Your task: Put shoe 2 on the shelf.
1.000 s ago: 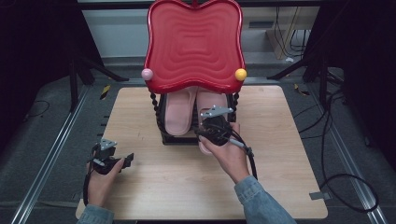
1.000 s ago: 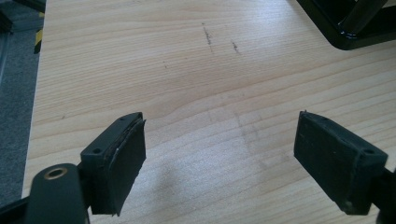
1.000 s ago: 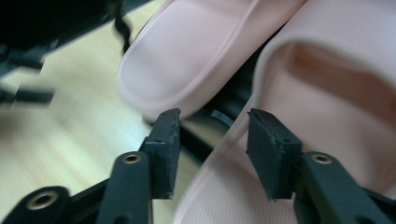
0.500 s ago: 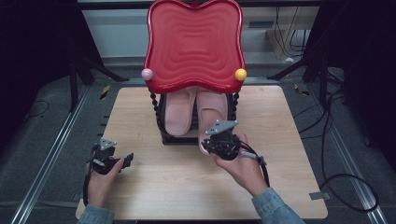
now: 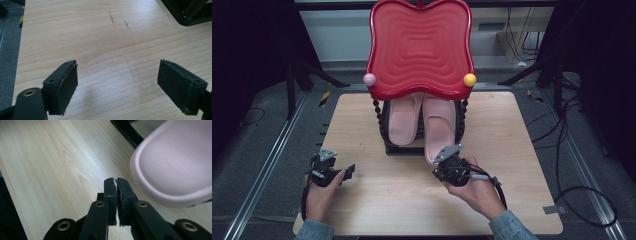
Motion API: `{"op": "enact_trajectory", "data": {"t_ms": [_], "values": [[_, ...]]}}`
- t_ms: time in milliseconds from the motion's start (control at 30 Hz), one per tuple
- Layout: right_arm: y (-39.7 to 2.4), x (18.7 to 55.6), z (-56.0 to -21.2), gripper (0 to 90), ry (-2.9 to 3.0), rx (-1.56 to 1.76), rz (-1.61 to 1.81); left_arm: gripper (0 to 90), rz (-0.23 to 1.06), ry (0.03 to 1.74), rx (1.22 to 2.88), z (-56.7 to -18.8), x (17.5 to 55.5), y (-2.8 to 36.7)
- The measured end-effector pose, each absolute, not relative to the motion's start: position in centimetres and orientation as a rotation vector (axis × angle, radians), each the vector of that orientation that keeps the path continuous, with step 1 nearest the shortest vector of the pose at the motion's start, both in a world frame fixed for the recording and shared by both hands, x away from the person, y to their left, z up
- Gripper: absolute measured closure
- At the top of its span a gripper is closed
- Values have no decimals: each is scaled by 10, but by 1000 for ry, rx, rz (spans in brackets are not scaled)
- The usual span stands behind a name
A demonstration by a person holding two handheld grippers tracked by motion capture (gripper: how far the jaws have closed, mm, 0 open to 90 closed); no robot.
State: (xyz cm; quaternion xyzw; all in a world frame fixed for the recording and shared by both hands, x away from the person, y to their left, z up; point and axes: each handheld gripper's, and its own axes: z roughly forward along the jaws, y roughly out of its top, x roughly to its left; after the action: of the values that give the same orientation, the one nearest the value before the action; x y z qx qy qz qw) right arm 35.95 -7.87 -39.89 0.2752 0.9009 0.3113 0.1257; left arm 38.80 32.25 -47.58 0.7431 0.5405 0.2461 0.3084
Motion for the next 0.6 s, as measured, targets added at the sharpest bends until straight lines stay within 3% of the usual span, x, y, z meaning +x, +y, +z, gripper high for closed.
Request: {"op": "enact_trajectory", "data": {"t_ms": [600], "values": [[-98, 371, -415, 899, 2608, 879, 863, 161, 652, 1429, 1965, -476, 388, 322]]}}
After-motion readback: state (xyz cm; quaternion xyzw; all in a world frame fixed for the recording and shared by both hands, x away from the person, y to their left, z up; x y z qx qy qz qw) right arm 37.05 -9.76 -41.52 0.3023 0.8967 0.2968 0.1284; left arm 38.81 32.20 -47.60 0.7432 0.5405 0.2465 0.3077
